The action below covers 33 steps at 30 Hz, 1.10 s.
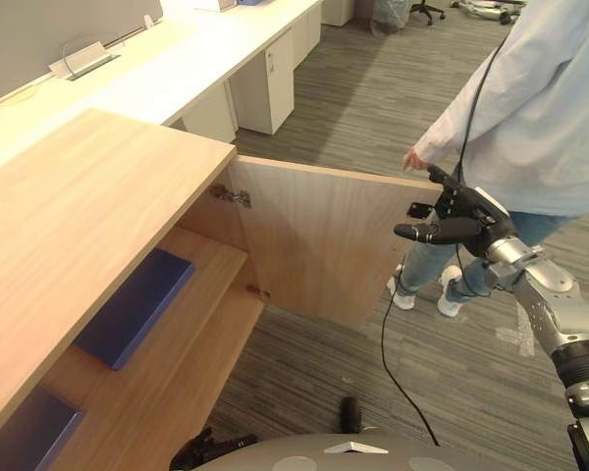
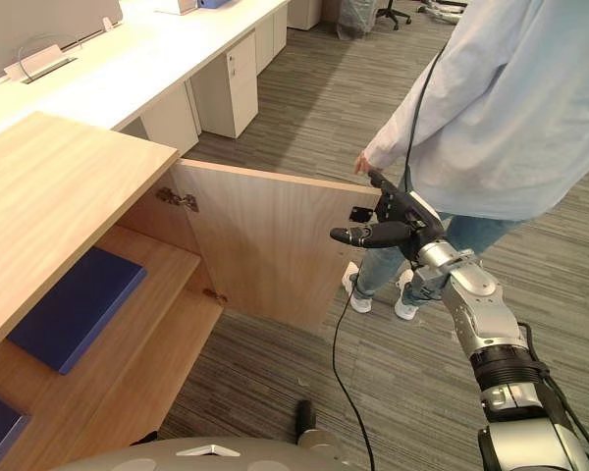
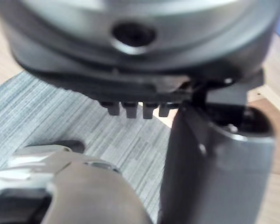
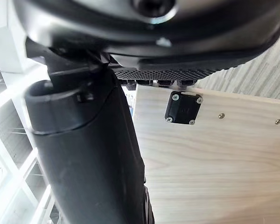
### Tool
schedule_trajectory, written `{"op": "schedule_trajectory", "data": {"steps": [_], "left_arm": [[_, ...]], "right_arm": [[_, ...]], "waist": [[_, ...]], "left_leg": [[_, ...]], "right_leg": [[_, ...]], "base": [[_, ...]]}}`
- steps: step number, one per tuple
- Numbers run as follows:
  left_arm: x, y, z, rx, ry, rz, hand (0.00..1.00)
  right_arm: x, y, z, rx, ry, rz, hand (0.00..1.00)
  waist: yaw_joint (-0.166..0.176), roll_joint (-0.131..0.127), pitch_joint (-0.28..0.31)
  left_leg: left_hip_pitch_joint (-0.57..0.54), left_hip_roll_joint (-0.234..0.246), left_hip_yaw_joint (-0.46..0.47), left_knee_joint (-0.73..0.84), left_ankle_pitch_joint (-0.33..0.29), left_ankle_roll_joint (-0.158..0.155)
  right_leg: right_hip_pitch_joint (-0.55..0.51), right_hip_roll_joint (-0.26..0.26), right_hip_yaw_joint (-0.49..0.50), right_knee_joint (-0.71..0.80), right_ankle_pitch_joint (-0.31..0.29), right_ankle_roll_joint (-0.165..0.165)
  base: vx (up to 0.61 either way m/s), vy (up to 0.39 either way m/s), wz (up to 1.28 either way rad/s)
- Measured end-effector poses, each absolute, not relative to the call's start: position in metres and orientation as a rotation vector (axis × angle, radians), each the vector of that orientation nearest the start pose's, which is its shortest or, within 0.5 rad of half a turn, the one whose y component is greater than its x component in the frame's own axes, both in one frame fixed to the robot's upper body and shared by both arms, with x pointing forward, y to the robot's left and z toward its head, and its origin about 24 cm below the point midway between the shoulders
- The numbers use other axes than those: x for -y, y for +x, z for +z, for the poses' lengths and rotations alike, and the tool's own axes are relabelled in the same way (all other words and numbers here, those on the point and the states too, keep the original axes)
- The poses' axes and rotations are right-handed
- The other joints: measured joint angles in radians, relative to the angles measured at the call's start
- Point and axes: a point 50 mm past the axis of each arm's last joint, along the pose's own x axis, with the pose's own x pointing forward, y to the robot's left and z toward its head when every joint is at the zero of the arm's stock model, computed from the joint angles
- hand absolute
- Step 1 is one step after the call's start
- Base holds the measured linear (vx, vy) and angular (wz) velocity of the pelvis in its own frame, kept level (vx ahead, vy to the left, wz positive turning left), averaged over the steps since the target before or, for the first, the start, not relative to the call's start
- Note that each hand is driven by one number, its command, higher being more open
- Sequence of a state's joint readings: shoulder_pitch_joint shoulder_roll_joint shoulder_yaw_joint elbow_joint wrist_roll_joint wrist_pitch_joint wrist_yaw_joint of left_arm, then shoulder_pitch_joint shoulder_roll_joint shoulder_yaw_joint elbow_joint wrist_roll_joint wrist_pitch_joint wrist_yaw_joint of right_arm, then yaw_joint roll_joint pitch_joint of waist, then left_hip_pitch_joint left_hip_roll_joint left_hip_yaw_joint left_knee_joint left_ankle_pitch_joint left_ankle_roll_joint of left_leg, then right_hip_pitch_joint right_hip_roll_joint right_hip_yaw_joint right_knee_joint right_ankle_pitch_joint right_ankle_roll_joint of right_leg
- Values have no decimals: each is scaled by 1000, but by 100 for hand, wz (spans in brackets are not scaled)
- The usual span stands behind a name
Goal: Walk over to the cabinet, pick up the folder, carry it to the office cabinet, place the folder inside the office cabinet, then close the office cabinet door
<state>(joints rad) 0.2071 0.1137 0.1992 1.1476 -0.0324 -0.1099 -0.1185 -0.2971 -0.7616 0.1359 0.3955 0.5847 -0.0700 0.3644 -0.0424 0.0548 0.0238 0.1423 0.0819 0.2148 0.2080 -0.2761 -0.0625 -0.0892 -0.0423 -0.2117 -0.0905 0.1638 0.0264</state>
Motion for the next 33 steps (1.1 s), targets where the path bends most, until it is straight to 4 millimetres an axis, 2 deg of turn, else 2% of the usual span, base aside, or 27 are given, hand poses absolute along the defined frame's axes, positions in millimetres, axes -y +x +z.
{"op": "schedule_trajectory", "data": {"steps": [4, 5, 6, 8, 11, 14, 16, 17, 18, 20, 21, 22, 23, 24, 26, 27, 33], "left_arm": [[-213, 28, -169, -1210, -101, 205, 100], [-213, 27, -169, -1212, -105, 200, 100], [-213, 28, -169, -1210, -110, 193, 100], [-214, 28, -169, -1209, -116, 194, 100], [-219, 27, -168, -1205, -117, 202, 100], [-223, 29, -167, -1195, -126, 209, 100], [-224, 31, -167, -1189, -131, 204, 100], [-224, 33, -166, -1183, -132, 202, 100], [-224, 33, -166, -1182, -132, 202, 100], [-223, 32, -167, -1185, -139, 197, 100], [-222, 30, -167, -1188, -141, 195, 100], [-224, 29, -166, -1187, -140, 200, 100], [-225, 29, -166, -1185, -138, 202, 100], [-226, 30, -165, -1179, -137, 204, 100], [-227, 29, -165, -1178, -139, 212, 100], [-230, 29, -165, -1179, -133, 211, 100], [-230, 39, -163, -1154, -131, 194, 100]], "right_arm": [[270, 302, 106, -133, -433, 414, 100], [267, 298, 115, -160, -556, 478, 100], [264, 292, 126, -181, -685, 554, 100], [257, 281, 138, -209, -833, 684, 100], [241, 259, 145, -250, -948, 888, 100], [220, 232, 137, -252, -899, 1080, 100], [211, 212, 125, -283, -851, 1197, 100], [208, 198, 111, -327, -798, 1253, 100], [205, 192, 106, -325, -756, 1272, 100], [190, 172, 95, -311, -650, 1366, 100], [190, 167, 93, -338, -647, 1403, 100], [198, 151, 80, -471, -638, 1485, 100], [202, 144, 72, -542, -631, 1505, 100], [214, 131, 55, -686, -608, 1513, 100], [225, 122, 42, -812, -603, 1504, 100], [227, 122, 40, -831, -612, 1501, 100], [227, 130, 44, -788, -646, 1491, 100]], "waist": [[-13, -2, 0], [-15, -13, -8], [-17, -10, -18], [-20, -23, -22], [-24, -49, -42], [-16, -68, -60], [-8, -75, -65], [6, -77, -65], [12, -78, -64], [32, -86, -60], [39, -84, -61], [48, -88, -59], [49, -90, -57], [53, -91, -57], [57, -99, -46], [47, -102, -42], [43, -101, -40]], "left_leg": [[-3, 11, -1, 14, 7, -11], [-15, 13, -1, 15, 12, -16], [-21, 16, -3, 15, 18, -18], [-25, 22, -8, 16, 24, -16], [-26, 35, -24, 1, 27, -13], [-25, 35, -26, -41, 28, -11], [-26, 34, -26, -67, 28, -11], [-22, 33, -26, -82, 25, -13], [-19, 32, -26, -89, 23, -13], [-19, 20, -24, -89, 19, -6], [-20, 18, -22, -88, 17, -3], [-25, 15, -23, -85, 14, 3], [-27, 12, -23, -84, 14, 3], [-29, 7, -18, -84, 12, 6], [-30, 0, 4, -84, 11, 9], [-31, -3, 13, -84, 10, 9], [-35, -1, 9, -74, 10, 10]], "right_leg": [[-1, 13, 15, 0, -5, -13], [-14, 17, 17, 0, -2, -17], [-21, 21, 21, 0, 1, -21], [-24, 29, 26, 0, 2, -28], [-30, 46, 25, 1, 1, -38], [-55, 59, 23, 0, 8, -46], [-67, 59, 20, 0, 11, -48], [-69, 58, 14, 0, 14, -46], [-69, 56, 12, 0, 15, -44], [-67, 43, 10, 0, 18, -40], [-67, 39, 12, 0, 21, -37], [-68, 29, 11, 0, 28, -35], [-70, 26, 12, 0, 30, -34], [-75, 23, 17, 0, 38, -37], [-87, 21, 32, 0, 45, -35], [-93, 21, 41, 0, 47, -34], [-94, 23, 45, 0, 51, -30]], "base": [[-20, -24, -11], [-8, -31, -11], [-5, -31, -12], [-3, -23, -11], [-12, 3, 0], [-54, 58, 2], [-71, 100, 8], [-71, 122, 13], [-68, 138, 15], [-55, 141, 5], [-29, 172, 1], [-9, 149, 3], [-1, 177, -1], [6, 115, -11], [13, 119, -31], [17, 99, -30], [36, 71, -3]]}}
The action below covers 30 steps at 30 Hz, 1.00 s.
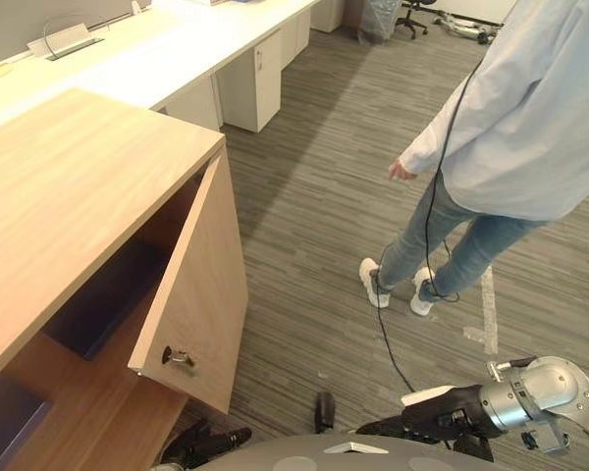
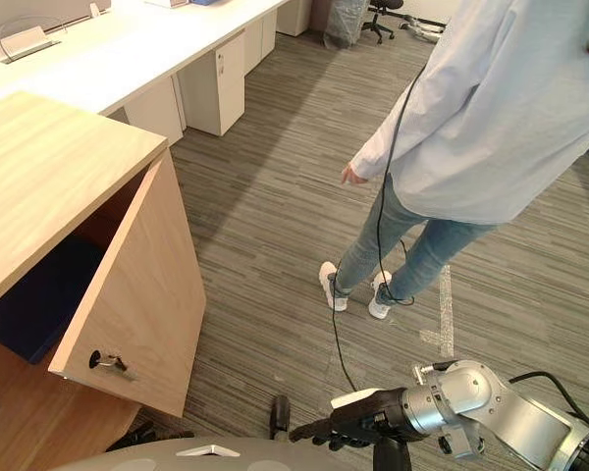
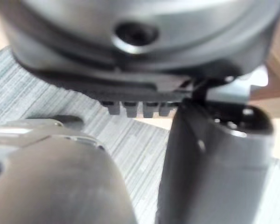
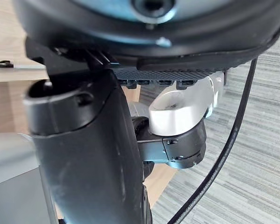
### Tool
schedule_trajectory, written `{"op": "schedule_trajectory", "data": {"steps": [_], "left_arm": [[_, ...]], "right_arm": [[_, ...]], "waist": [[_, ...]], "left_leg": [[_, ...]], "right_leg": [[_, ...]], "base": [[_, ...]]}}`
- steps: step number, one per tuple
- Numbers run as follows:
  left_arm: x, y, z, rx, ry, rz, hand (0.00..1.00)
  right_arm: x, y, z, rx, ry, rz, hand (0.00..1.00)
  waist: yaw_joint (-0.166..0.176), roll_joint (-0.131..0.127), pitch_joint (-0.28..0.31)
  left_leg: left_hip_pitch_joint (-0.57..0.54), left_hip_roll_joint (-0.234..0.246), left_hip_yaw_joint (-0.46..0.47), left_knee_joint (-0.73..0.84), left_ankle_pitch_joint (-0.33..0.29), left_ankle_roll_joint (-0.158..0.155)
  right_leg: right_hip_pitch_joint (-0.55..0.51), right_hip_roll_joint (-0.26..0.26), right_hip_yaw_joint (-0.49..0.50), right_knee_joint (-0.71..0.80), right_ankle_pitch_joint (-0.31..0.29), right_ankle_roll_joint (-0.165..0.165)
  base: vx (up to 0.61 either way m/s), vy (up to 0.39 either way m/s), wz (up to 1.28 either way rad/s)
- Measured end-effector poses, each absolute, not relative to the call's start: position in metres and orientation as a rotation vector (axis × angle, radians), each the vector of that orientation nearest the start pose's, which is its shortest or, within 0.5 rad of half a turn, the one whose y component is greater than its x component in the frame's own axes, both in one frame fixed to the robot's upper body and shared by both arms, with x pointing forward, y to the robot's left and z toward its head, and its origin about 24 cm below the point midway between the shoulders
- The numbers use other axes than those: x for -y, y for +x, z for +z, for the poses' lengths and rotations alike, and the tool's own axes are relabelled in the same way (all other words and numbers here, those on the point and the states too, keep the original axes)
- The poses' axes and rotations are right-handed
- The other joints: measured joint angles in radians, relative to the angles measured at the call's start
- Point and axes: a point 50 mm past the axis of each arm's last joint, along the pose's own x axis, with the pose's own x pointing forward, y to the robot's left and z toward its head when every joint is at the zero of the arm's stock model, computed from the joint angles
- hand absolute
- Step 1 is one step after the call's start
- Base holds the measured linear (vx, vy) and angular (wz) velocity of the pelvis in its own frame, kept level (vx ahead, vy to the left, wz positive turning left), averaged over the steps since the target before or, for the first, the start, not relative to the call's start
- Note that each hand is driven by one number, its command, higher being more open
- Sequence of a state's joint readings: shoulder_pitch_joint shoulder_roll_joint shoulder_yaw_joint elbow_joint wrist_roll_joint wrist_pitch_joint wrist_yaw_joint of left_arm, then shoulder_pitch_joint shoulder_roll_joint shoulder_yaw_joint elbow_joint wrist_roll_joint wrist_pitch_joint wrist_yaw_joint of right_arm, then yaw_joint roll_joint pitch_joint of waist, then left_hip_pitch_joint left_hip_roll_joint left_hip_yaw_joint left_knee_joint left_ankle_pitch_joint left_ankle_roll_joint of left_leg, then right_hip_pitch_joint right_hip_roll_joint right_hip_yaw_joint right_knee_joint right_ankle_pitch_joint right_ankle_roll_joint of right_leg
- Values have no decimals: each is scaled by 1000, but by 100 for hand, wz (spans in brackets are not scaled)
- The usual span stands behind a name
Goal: Walk over to the cabinet, pick up the folder, carry it to the office cabinet, place the folder inside the office cabinet, then close the office cabinet door
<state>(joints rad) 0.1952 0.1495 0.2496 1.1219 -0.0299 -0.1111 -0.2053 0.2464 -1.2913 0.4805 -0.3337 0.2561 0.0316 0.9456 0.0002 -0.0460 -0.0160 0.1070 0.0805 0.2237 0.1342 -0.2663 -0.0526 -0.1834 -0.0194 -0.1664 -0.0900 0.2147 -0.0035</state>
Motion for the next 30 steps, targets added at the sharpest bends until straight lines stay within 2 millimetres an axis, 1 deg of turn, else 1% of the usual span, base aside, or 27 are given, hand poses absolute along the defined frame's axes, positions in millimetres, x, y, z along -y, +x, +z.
{"op": "schedule_trajectory", "data": {"steps": [4, 7, 9, 12, 13, 14, 15, 16, 18, 19, 20, 21, 22, 23, 24, 25, 26, 27, 28, 29, 30], "left_arm": [[-230, 38, -164, -1157, -132, 195, 100], [-231, 36, -163, -1160, -132, 198, 100], [-231, 35, -164, -1160, -144, 210, 100], [-228, 35, -165, -1160, -156, 229, 100], [-226, 36, -165, -1158, -157, 237, 100], [-226, 37, -165, -1155, -155, 239, 100], [-225, 38, -165, -1151, -151, 241, 100], [-225, 40, -164, -1144, -147, 244, 100], [-226, 47, -162, -1116, -136, 259, 100], [-226, 50, -162, -1106, -134, 264, 100], [-227, 56, -160, -1079, -140, 277, 100], [-224, 61, -160, -1060, -162, 288, 100], [-222, 62, -160, -1054, -171, 292, 100], [-219, 65, -159, -1043, -178, 299, 100], [-218, 67, -159, -1036, -176, 302, 100], [-217, 67, -159, -1034, -176, 301, 100], [-214, 70, -159, -1034, -167, 287, 100], [-212, 72, -159, -1034, -162, 275, 100], [-211, 72, -159, -1040, -156, 272, 100], [-211, 72, -160, -1044, -152, 272, 100], [-214, 70, -160, -1051, -157, 284, 100]], "right_arm": [[230, 135, 43, -776, -699, 1475, 100], [229, 136, 33, -763, -702, 1444, 100], [225, 140, 24, -708, -698, 1394, 100], [220, 159, 9, -578, -703, 1207, 100], [220, 174, -2, -524, -694, 1057, 100], [221, 180, -7, -512, -684, 993, 100], [224, 191, -17, -506, -670, 866, 100], [227, 195, -23, -508, -665, 792, 100], [237, 206, -39, -533, -634, 574, 100], [239, 208, -42, -539, -620, 524, 100], [241, 213, -48, -548, -579, 436, 100], [242, 215, -55, -567, -547, 371, 100], [241, 216, -59, -580, -530, 342, 100], [239, 213, -68, -609, -495, 293, 100], [234, 209, -77, -642, -479, 259, 100], [232, 207, -81, -658, -475, 248, 100], [232, 197, -89, -694, -455, 217, 100], [233, 186, -98, -743, -449, 195, 100], [232, 177, -106, -789, -438, 188, 100], [230, 171, -111, -817, -417, 180, 100], [223, 158, -122, -877, -364, 167, 100]], "waist": [[2, 3, 14], [8, -2, 28], [9, -1, 30], [2, 13, 37], [-4, 23, 38], [-2, 27, 40], [-1, 36, 46], [1, 42, 52], [29, 63, 76], [33, 68, 87], [51, 78, 115], [63, 91, 128], [69, 98, 132], [82, 101, 134], [80, 94, 138], [77, 92, 138], [69, 91, 139], [63, 93, 139], [58, 93, 139], [53, 90, 140], [56, 71, 148]], "left_leg": [[-1, -1, -20, 1, 0, 0], [-4, 1, -37, 2, 0, -1], [-15, 3, -51, 5, -2, -3], [-20, 11, -75, 19, -6, -11], [-32, 16, -94, 30, -8, -13], [-35, 18, -101, 34, -9, -14], [-46, 26, -126, 48, -12, -19], [-56, 32, -146, 64, -16, -26], [-106, 56, -200, 155, -34, -47], [-120, 62, -210, 184, -36, -51], [-151, 73, -204, 251, -37, -53], [-182, 88, -173, 310, -33, -49], [-192, 96, -144, 329, -28, -45], [-204, 110, -81, 337, -11, -35], [-204, 113, -11, 308, 15, -26], [-204, 113, 24, 285, 28, -16], [-201, 116, 113, 246, 41, 4], [-207, 130, 213, 232, 37, 22], [-202, 135, 266, 204, 38, 22], [-199, 132, 274, 178, 45, 9], [-172, 102, 245, 120, 91, -5]], "right_leg": [[9, -7, -20, 0, 0, 0], [17, -11, -34, 0, -11, 0], [17, -14, -49, 0, -13, -2], [29, -14, -66, 0, -17, 1], [31, -14, -85, 0, -21, -2], [34, -13, -92, 0, -22, -2], [42, -12, -115, 0, -29, -4], [49, -11, -136, 1, -35, -6], [71, -1, -194, 1, -60, -19], [79, 1, -208, 1, -65, -22], [99, 3, -236, 2, -74, -29], [110, 4, -263, 4, -81, -34], [117, 3, -274, 4, -85, -37], [123, -2, -298, 6, -91, -39], [125, -17, -336, 6, -99, -39], [125, -27, -363, 6, -102, -39], [124, -44, -420, 6, -109, -37], [127, -52, -481, 6, -111, -34], [135, -56, -528, 6, -113, -27], [143, -58, -551, 7, -118, -20], [173, -78, -603, 7, -120, -10]], "base": [[11, 83, 16], [-6, 61, 20], [4, 49, 20], [17, 51, 22], [15, 53, 31], [13, 51, 46], [14, 21, 47], [10, 14, 71], [6, 0, 75], [-3, -10, 73], [-20, -26, 71], [-14, -19, 67], [3, -13, 59], [33, 5, 70], [35, 11, 82], [28, 21, 116], [24, 27, 141], [36, 42, 162], [37, 46, 139], [39, 84, 131], [25, 92, 107]]}}
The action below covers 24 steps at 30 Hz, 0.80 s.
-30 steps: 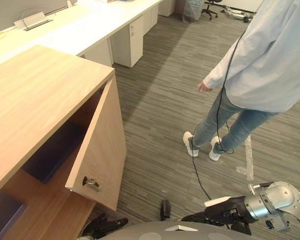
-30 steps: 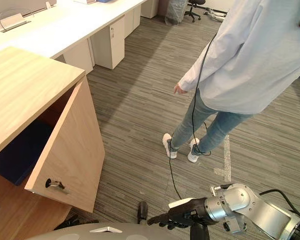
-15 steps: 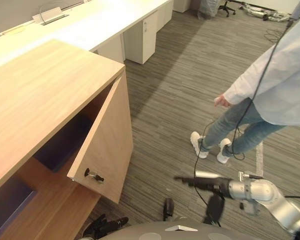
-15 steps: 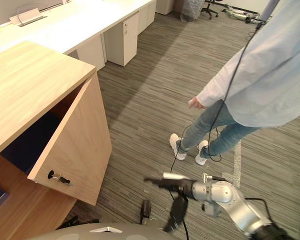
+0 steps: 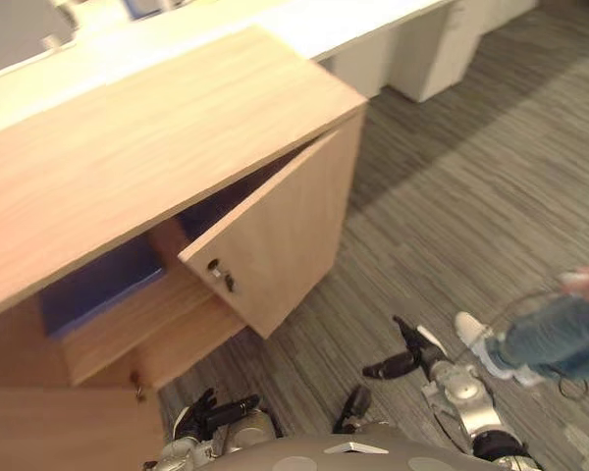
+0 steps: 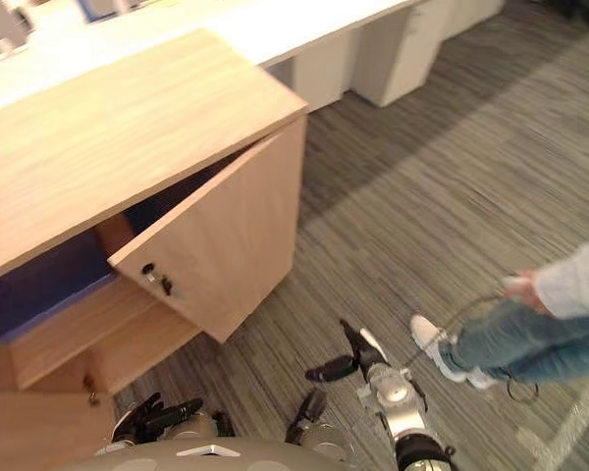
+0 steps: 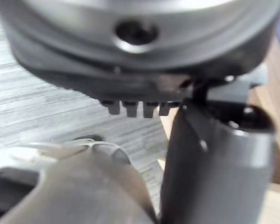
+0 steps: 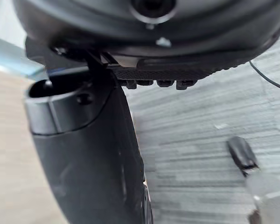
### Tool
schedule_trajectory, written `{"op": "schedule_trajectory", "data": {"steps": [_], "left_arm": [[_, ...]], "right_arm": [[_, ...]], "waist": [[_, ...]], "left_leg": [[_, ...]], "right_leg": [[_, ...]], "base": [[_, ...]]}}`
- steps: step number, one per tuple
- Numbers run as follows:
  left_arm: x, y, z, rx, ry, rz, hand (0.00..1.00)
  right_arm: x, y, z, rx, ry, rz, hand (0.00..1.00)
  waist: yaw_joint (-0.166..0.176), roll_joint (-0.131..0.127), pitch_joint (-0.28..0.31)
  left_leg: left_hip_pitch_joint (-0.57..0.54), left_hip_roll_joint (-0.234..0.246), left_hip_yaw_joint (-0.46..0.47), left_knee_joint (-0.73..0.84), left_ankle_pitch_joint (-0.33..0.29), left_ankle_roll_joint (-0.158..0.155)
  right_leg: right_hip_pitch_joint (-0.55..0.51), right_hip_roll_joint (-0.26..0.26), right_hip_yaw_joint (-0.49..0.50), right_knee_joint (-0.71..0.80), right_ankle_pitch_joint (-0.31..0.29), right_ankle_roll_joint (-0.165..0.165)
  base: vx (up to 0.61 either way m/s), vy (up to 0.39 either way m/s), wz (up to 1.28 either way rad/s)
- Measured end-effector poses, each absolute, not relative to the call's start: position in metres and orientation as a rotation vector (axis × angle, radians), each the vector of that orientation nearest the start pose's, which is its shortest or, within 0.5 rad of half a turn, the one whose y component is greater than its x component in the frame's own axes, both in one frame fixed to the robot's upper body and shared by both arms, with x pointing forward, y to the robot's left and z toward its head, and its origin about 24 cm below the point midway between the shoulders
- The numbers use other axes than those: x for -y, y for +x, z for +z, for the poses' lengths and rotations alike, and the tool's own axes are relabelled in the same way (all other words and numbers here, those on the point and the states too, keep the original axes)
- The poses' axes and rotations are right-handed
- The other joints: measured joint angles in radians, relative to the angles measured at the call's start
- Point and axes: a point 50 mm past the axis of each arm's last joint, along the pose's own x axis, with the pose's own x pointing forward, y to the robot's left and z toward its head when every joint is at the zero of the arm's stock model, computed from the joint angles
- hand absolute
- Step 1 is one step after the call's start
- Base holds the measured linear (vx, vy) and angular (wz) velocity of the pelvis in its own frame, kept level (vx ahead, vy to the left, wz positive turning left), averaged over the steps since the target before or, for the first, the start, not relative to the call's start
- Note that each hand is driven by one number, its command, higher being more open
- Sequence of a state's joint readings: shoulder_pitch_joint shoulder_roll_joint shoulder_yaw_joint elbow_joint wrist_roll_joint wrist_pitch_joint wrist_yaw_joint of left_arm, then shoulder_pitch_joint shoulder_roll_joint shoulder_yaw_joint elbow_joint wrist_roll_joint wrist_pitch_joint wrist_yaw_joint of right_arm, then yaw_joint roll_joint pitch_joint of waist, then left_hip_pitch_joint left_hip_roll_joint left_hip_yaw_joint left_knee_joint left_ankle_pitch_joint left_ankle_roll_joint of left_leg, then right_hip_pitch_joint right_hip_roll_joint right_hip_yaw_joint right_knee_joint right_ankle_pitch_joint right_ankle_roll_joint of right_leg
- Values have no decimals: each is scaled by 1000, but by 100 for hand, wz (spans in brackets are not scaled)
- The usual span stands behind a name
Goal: Walk over to the cabinet, pick up the folder, carry it to the office cabinet, place the folder inside the office cabinet, then close the office cabinet door
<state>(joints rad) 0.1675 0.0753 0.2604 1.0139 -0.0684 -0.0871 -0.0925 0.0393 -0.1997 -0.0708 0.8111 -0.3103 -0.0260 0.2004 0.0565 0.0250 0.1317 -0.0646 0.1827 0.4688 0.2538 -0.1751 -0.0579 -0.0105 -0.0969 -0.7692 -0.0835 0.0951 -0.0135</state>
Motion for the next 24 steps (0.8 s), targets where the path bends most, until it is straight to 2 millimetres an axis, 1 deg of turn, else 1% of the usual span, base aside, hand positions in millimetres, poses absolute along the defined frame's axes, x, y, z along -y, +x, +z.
{"op": "schedule_trajectory", "data": {"steps": [1, 2, 4, 5, 7, 9, 11, 14, 16, 17, 18, 19, 20, 21, 22, 23, 24], "left_arm": [[-215, 69, -160, -1051, -161, 294, 100], [-218, 68, -159, -1054, -154, 301, 100], [-219, 65, -160, -1067, -142, 298, 100], [-219, 64, -161, -1080, -121, 282, 100], [-216, 63, -162, -1094, -107, 258, 100], [-214, 62, -163, -1103, -103, 248, 100], [-214, 62, -163, -1104, -91, 237, 100], [-214, 62, -163, -1110, -65, 214, 100], [-212, 65, -162, -1113, -23, 172, 100], [-213, 66, -162, -1112, 6, 149, 100], [-213, 69, -161, -1111, 46, 114, 100], [-214, 71, -161, -1109, 63, 101, 100], [-215, 72, -161, -1108, 91, 75, 100], [-217, 72, -160, -1110, 123, 57, 100], [-219, 72, -159, -1110, 139, 54, 100], [-220, 75, -159, -1107, 171, 36, 100], [-221, 78, -158, -1103, 195, 23, 100]], "right_arm": [[220, 152, -126, -898, -342, 161, 100], [215, 138, -135, -947, -299, 149, 100], [210, 125, -145, -1007, -232, 118, 100], [208, 116, -150, -1048, -183, 88, 100], [211, 103, -156, -1100, -104, 15, 100], [216, 98, -158, -1119, -79, -38, 100], [218, 93, -159, -1136, -52, -85, 100], [221, 85, -162, -1164, 5, -153, 100], [223, 83, -162, -1169, 35, -193, 100], [224, 82, -163, -1170, 54, -223, 100], [226, 81, -163, -1172, 56, -240, 100], [226, 80, -163, -1173, 57, -246, 100], [228, 79, -162, -1171, 61, -258, 100], [227, 83, -162, -1153, 75, -268, 100], [226, 85, -162, -1145, 78, -267, 100], [221, 87, -162, -1140, 97, -266, 100], [218, 87, -163, -1140, 109, -266, 100]], "waist": [[0, -10, 1], [1, -24, -5], [0, -32, -17], [-1, -31, -31], [-2, -19, -37], [-2, -13, -41], [-4, -12, -44], [-2, -17, -48], [-3, -12, -49], [-7, -10, -50], [-8, -11, -51], [-10, -13, -49], [-14, -15, -52], [-18, -26, -59], [-21, -28, -60], [-35, -31, -60], [-39, -34, -58]], "left_leg": [[8, -14, -19, -22, 11, 0], [26, -36, -46, -57, 28, 5], [44, -69, -77, -104, 49, 14], [53, -91, -89, -131, 62, 23], [72, -125, -112, -169, 77, 39], [75, -148, -134, -179, 81, 46], [81, -167, -160, -193, 87, 55], [92, -192, -193, -208, 92, 64], [91, -201, -215, -209, 91, 77], [93, -210, -232, -209, 89, 84], [99, -220, -247, -206, 84, 96], [105, -227, -258, -207, 84, 98], [111, -237, -276, -208, 82, 107], [111, -245, -294, -206, 81, 116], [111, -246, -307, -205, 82, 119], [108, -239, -346, -203, 86, 126], [108, -233, -367, -201, 87, 128]], "right_leg": [[14, -7, -19, 0, -1, 6], [34, -21, -48, 0, 1, 15], [51, -42, -78, 0, 6, 31], [53, -57, -90, 0, 12, 41], [68, -82, -112, 0, 24, 58], [80, -101, -133, 0, 33, 71], [97, -116, -160, 0, 38, 79], [120, -137, -196, 1, 41, 83], [114, -172, -216, 71, 14, 98], [106, -216, -227, 164, -26, 97], [96, -261, -227, 258, -63, 80], [94, -284, -217, 304, -77, 66], [72, -326, -160, 398, -95, 33], [35, -347, -44, 463, -100, 10], [19, -344, 17, 483, -103, 3], [-6, -301, 163, 490, -145, -2], [-9, -268, 236, 485, -175, 8]], "base": [[25, 146, 108], [20, 194, 71], [17, 291, 56], [11, 273, 43], [11, 242, 36], [4, 218, 33], [-4, 188, 44], [-20, 164, 37], [5, 123, 40], [46, 130, 45], [56, 127, 47], [72, 118, 46], [88, 113, 47], [101, 94, 46], [136, 34, 57], [125, -32, 62], [133, -89, 92]]}}
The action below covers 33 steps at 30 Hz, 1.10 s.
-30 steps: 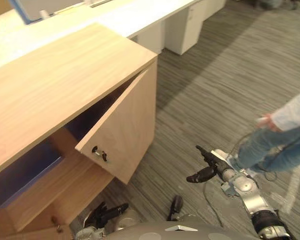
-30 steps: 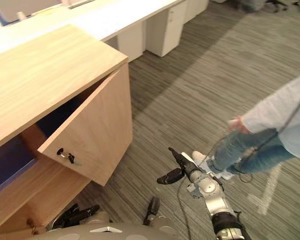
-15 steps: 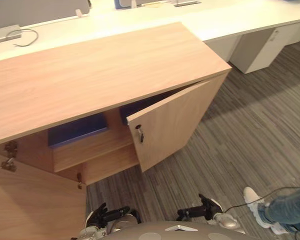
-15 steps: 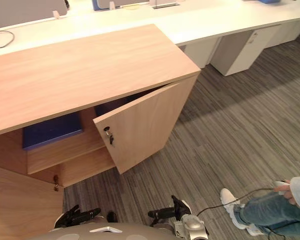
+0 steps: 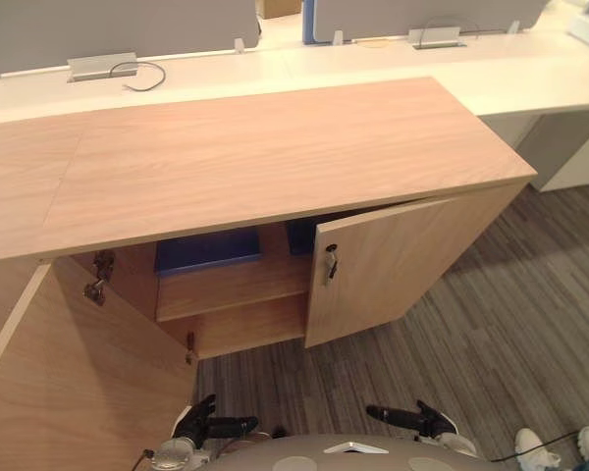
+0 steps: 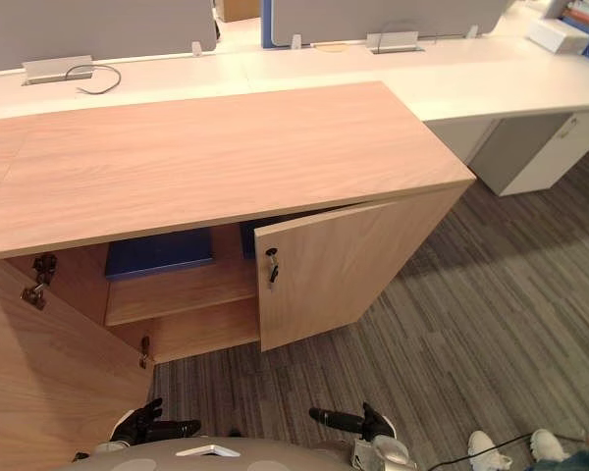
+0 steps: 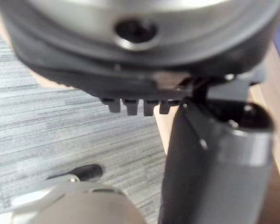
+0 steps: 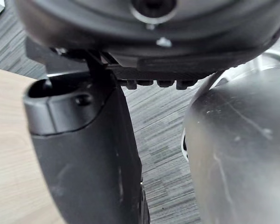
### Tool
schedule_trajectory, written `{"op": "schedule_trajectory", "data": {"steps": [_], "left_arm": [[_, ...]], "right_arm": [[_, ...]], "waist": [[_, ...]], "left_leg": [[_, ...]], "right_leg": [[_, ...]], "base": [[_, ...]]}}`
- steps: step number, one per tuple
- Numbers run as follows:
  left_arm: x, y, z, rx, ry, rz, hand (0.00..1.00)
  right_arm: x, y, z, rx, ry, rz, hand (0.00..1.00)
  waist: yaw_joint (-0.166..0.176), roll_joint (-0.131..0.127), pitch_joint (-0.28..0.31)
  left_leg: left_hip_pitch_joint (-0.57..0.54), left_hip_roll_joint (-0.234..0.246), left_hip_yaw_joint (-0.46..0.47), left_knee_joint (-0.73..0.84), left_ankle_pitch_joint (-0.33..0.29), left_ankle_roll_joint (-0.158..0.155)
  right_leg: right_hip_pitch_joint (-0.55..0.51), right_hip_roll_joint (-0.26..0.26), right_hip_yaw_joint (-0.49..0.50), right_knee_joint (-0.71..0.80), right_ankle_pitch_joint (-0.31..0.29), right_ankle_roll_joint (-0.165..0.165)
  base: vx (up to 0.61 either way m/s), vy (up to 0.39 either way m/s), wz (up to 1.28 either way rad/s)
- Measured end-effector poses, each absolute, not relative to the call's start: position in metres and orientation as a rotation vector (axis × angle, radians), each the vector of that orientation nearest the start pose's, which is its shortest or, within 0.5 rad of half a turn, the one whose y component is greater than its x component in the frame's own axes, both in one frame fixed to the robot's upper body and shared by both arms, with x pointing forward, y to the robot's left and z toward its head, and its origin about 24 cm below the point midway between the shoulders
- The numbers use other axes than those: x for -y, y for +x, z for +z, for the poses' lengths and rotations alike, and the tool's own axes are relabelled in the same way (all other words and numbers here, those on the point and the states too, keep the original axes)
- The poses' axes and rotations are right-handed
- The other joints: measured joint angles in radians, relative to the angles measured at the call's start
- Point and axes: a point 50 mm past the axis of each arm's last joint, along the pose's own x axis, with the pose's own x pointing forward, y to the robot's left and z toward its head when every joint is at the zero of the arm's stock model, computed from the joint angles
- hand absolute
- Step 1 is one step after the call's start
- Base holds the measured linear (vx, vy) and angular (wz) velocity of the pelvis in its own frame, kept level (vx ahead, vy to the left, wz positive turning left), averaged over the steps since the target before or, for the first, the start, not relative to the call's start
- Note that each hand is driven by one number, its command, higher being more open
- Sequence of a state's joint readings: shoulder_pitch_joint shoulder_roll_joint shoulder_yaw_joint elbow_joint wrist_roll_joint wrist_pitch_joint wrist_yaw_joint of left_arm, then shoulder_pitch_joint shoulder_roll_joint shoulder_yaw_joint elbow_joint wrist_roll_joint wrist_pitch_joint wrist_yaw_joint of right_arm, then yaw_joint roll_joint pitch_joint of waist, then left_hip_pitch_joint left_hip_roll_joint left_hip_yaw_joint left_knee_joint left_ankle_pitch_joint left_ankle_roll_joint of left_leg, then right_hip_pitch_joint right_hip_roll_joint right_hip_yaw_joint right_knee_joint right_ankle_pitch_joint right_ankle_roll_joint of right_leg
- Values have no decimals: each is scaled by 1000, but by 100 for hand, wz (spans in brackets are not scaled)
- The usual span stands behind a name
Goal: Walk over to the cabinet, pick up the folder, carry it to the office cabinet, place the folder inside the office cabinet, then close the office cabinet door
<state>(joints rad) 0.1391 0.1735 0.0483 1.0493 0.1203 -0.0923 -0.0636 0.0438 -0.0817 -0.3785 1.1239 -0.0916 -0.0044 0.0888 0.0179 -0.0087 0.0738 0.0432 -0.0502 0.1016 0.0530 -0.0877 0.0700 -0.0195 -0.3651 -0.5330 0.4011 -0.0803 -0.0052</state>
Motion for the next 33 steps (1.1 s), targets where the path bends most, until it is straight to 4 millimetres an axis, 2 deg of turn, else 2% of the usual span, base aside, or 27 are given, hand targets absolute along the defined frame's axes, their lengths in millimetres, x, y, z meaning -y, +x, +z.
{"op": "schedule_trajectory", "data": {"steps": [2, 3, 4, 5, 6, 7, 11, 13, 15, 17, 21, 24, 29, 33], "left_arm": [[-221, 87, -156, -1083, 213, 10, 100], [-221, 88, -157, -1081, 213, 8, 100], [-219, 88, -157, -1080, 215, 0, 100], [-219, 88, -157, -1077, 216, 5, 100], [-222, 88, -156, -1073, 217, 21, 100], [-223, 86, -157, -1079, 210, 33, 100], [-224, 78, -160, -1105, 159, 94, 100], [-224, 74, -161, -1125, 149, 111, 100], [-228, 70, -161, -1125, 106, 168, 100], [-232, 64, -162, -1130, 53, 233, 100], [-238, 53, -163, -1155, 18, 296, 100], [-238, 50, -163, -1155, -6, 318, 100], [-239, 54, -162, -1139, -6, 323, 100], [-237, 59, -160, -1111, -12, 351, 100]], "right_arm": [[214, 82, -165, -1153, 142, -275, 100], [214, 81, -165, -1155, 144, -278, 100], [213, 78, -166, -1158, 164, -292, 100], [213, 78, -166, -1158, 175, -297, 100], [209, 76, -167, -1159, 200, -307, 100], [207, 73, -168, -1162, 231, -326, 100], [207, 70, -168, -1160, 272, -356, 100], [208, 59, -170, -1183, 280, -377, 100], [206, 42, -173, -1228, 297, -399, 100], [202, 38, -174, -1242, 317, -403, 100], [195, 35, -176, -1253, 340, -401, 100], [194, 34, -176, -1258, 340, -396, 100], [188, 37, -176, -1265, 281, -316, 100], [191, 45, -174, -1239, 209, -257, 100]], "waist": [[-10, -5, 7], [-14, -7, 8], [-20, -14, 11], [-22, -18, 11], [-22, -36, 11], [-19, -45, 5], [-21, -42, 4], [-24, -38, -7], [-21, -47, -12], [-21, -57, -18], [-19, -94, -29], [-18, -94, -29], [-21, -95, -26], [-6, -88, -6]], "left_leg": [[-2, 17, -78, 17, 1, -4], [-2, 17, -98, 20, 2, -7], [-11, 14, -140, 38, -3, -20], [-19, 11, -155, 50, -7, -26], [-32, -4, -179, 66, -15, -40], [-35, -5, -202, 68, -18, -53], [-35, 19, -234, 13, 13, -92], [-28, 29, -264, -27, 37, -105], [-19, 44, -308, -59, 57, -118], [-22, 43, -334, -67, 66, -125], [-35, 42, -396, -74, 81, -129], [-38, 37, -423, -74, 89, -126], [-63, 7, -516, -75, 117, -128], [-100, -18, -560, -42, 114, -128]], "right_leg": [[-2, 140, 250, -42, -79, 50], [-4, 162, 294, -52, -86, 52], [-15, 200, 389, -72, -90, 57], [-19, 208, 423, -80, -87, 58], [-33, 214, 488, -97, -55, 80], [-25, 216, 518, -95, -82, 93], [19, 235, 478, -206, -102, 90], [28, 249, 445, -225, -100, 87], [63, 262, 393, -257, -96, 80], [81, 267, 366, -279, -91, 74], [109, 266, 312, -301, -84, 76], [118, 265, 306, -301, -70, 80], [134, 248, 239, -301, -67, 84], [145, 242, 188, -297, -79, 75]], "base": [[84, -136, 101], [66, -151, 111], [49, -129, 87], [37, -182, 93], [32, -218, 66], [40, -216, 55], [17, -183, 23], [6, -145, 44], [47, -78, 58], [59, -42, 48], [60, -13, 46], [44, 35, 34], [-31, 24, 48], [-76, 17, 52]]}}
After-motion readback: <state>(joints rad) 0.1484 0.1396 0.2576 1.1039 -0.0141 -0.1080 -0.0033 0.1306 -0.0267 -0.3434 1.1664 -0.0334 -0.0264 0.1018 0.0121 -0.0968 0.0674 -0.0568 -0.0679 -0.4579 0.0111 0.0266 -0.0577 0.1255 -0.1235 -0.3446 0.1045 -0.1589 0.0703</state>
